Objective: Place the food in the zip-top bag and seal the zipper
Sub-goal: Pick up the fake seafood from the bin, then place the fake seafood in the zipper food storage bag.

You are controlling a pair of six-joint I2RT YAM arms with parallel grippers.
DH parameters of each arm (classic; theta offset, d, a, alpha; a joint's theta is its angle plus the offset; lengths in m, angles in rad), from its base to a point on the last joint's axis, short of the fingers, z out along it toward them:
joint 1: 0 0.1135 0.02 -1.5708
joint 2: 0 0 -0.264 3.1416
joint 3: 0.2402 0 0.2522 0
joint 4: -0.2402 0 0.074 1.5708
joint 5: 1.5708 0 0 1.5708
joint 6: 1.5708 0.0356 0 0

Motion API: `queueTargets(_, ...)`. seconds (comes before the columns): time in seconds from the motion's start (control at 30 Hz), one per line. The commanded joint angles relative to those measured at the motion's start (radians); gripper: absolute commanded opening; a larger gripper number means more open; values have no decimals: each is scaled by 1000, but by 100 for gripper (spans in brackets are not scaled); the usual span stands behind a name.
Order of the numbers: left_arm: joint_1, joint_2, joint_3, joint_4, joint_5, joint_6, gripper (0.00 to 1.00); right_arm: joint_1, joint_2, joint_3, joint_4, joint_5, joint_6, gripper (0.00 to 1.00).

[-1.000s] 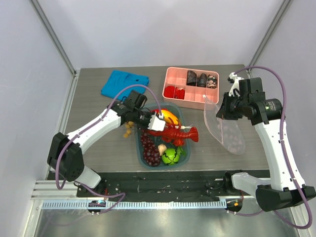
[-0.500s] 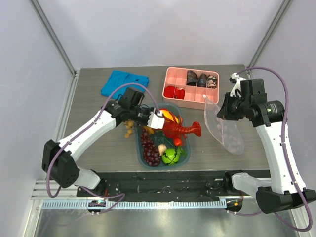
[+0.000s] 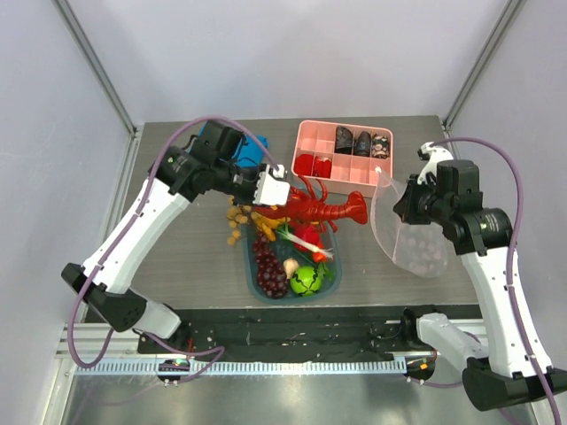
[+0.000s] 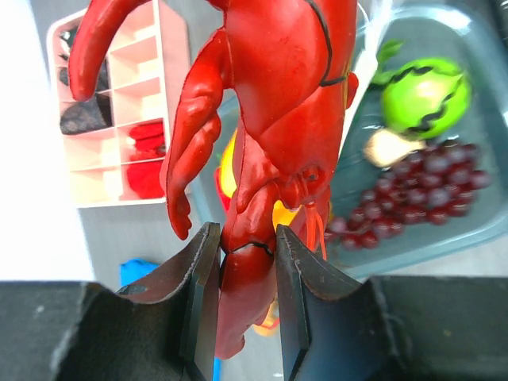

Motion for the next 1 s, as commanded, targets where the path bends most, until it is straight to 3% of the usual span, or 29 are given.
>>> queueTargets(0.0, -10, 45, 160, -289, 67, -127, 0, -5, -91, -78, 193, 4, -14, 1)
queueTargets(0.13, -18, 105, 255, -414, 45, -232, 0, -6, -129, -125, 241, -39, -1, 1)
queueTargets(0.27, -53, 221, 384, -536, 18, -469, 0, -5, -174, -182, 278, -39, -62, 1)
queueTargets(0.5, -122, 254, 312, -537, -45, -672, 0, -6, -223, -280, 336, 30, -128, 1)
queueTargets(0.73, -135, 341, 317, -538, -18, -841, 0, -5, -266, -369, 417, 144, -176, 1)
queueTargets(0.97, -164, 421, 358, -537, -2, -888, 0, -6, -275, -401, 413, 130, -195, 1)
